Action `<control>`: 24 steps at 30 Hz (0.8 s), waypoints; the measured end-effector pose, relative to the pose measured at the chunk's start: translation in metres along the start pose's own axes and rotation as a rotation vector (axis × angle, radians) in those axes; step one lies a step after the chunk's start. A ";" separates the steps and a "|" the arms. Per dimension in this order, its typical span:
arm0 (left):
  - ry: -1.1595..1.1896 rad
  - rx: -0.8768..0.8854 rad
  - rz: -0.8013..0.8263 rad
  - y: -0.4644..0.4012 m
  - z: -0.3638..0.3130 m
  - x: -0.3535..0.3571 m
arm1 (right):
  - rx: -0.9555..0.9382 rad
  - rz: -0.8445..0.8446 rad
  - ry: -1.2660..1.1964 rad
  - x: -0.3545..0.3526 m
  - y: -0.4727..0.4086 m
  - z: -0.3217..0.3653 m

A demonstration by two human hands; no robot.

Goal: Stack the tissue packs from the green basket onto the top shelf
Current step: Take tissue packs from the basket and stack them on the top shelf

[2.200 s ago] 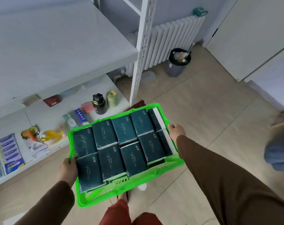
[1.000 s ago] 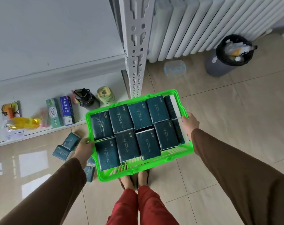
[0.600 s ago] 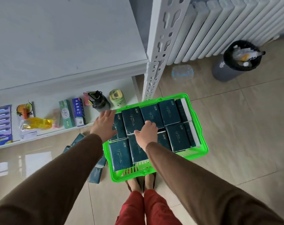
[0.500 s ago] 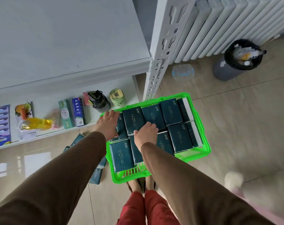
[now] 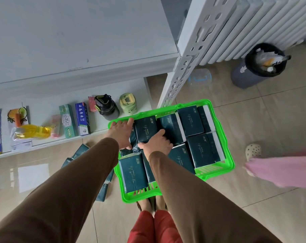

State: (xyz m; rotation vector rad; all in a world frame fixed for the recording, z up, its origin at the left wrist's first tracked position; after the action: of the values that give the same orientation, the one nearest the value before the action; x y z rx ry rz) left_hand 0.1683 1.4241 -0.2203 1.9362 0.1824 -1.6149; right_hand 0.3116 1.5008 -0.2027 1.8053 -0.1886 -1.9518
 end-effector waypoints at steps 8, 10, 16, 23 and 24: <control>0.330 -0.147 -0.124 0.019 0.015 -0.040 | -0.025 0.005 -0.280 -0.028 -0.009 -0.013; 0.371 -0.177 -0.164 0.037 0.020 -0.064 | -0.032 0.031 -0.463 -0.043 0.001 -0.013; 0.477 -0.328 -0.315 0.133 0.051 -0.145 | -0.148 0.124 -0.945 -0.113 0.072 -0.002; 0.629 -0.481 -0.470 0.291 0.157 -0.217 | -0.431 0.182 -1.030 -0.174 0.202 0.084; 0.658 -0.498 -0.494 0.316 0.179 -0.223 | -0.470 0.187 -1.046 -0.177 0.222 0.101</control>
State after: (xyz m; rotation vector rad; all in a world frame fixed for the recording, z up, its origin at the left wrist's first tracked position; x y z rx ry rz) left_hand 0.1091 1.1340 0.0863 2.0186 1.2782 -0.9786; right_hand 0.2720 1.3594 0.0604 0.3595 -0.1894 -2.3440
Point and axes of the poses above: each hand's wrist, its own y-axis away from the middle knuckle, its own x-axis out of the palm, z = x × y, the point moved 7 cm from there along -y, towards the middle knuckle, and after that the axes turned 11 degrees about -z, right-handed, at the moved point
